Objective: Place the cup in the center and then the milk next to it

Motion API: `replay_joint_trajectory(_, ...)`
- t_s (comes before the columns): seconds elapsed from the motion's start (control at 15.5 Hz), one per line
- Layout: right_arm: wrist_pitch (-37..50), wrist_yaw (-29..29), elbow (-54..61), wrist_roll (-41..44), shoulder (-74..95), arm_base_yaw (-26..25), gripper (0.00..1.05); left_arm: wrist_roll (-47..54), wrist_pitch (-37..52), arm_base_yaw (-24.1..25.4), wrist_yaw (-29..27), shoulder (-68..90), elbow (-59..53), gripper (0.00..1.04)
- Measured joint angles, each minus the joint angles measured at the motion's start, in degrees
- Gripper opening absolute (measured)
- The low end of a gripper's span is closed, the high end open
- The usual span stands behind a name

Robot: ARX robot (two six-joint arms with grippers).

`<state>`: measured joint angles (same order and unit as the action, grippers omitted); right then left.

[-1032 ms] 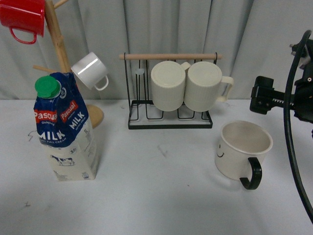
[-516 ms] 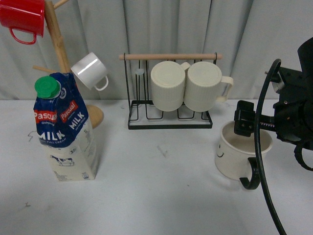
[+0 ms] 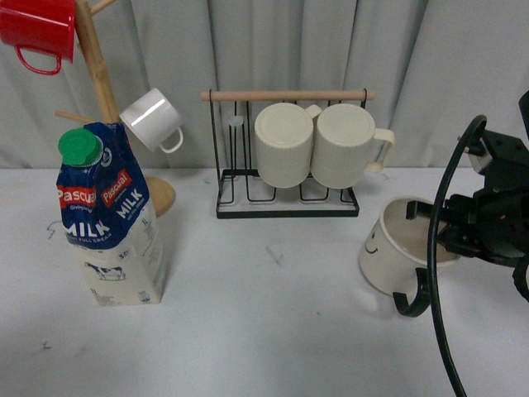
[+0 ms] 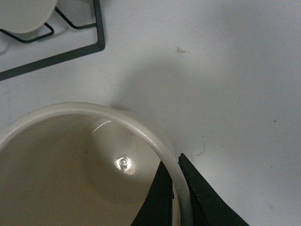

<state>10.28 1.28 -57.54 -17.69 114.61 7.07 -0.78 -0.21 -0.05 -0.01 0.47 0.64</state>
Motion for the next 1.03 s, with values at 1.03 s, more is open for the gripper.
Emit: replay_joint_trajectory(1.03, -20.3, -1.8, -25.2, 8.1, 11.8, 13.6, 0.03, 0.0, 0.0, 0.0, 0.0, 0.0, 0.0, 0.98)
